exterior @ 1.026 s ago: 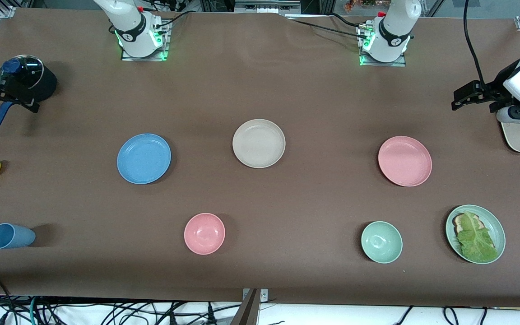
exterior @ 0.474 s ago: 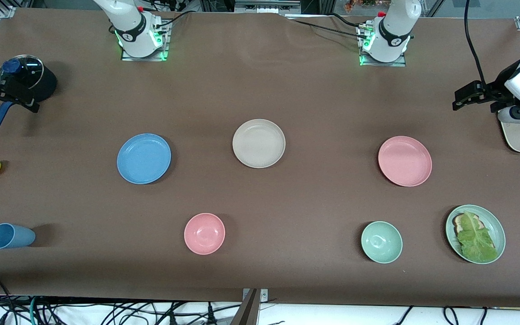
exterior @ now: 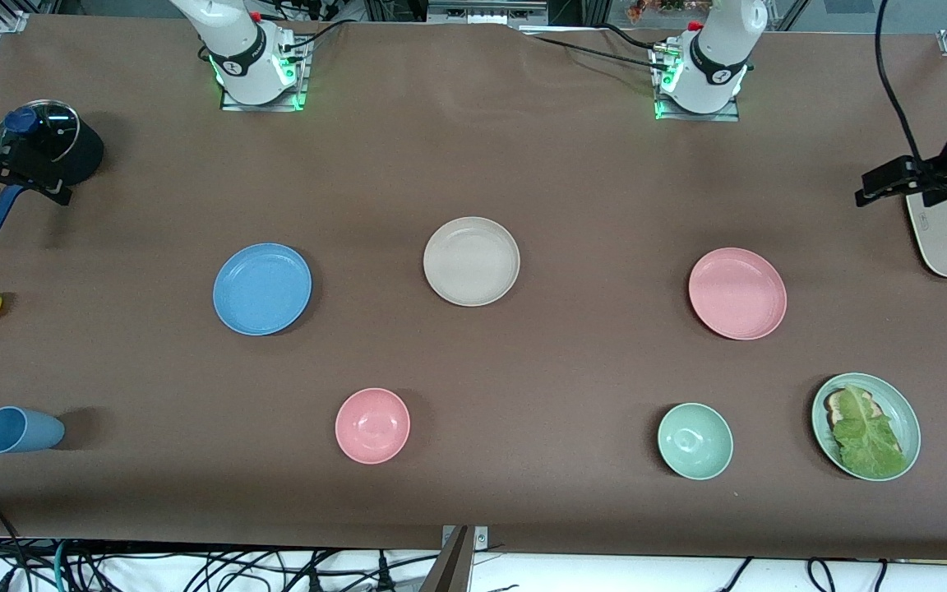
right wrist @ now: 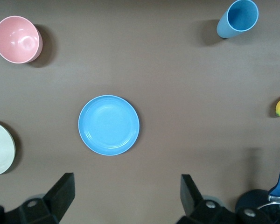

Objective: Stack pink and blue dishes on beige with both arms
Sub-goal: 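Move the right gripper to blue plate while the left gripper nears pink plate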

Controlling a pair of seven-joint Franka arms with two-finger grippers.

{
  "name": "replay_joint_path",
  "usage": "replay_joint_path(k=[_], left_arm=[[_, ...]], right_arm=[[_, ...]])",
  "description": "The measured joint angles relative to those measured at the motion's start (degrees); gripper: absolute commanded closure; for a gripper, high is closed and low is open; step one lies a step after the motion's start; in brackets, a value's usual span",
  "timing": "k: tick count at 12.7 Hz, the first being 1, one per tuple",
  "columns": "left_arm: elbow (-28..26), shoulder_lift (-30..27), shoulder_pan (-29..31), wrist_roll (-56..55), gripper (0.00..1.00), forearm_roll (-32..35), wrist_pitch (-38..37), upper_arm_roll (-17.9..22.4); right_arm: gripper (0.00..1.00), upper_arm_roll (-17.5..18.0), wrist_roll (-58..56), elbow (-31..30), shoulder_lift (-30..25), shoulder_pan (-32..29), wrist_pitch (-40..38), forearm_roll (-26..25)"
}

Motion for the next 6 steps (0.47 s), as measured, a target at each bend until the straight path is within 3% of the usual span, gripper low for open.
replay_joint_path(k=[3,6], left_arm=[[-1.61,4.63,2.96,3.72,0.0,0.13,3.18,0.03],[-11.01,6.89,4.99,7.18,0.0,0.57,16.76,0.06]], right_arm=[[0.0,-0.07,-0.02,-0.28,0.65,0.0,-1.06,-0.01],[0.0,-0.36,-0.05,-0.64,4.45,-0.06,-1.16,-0.02]])
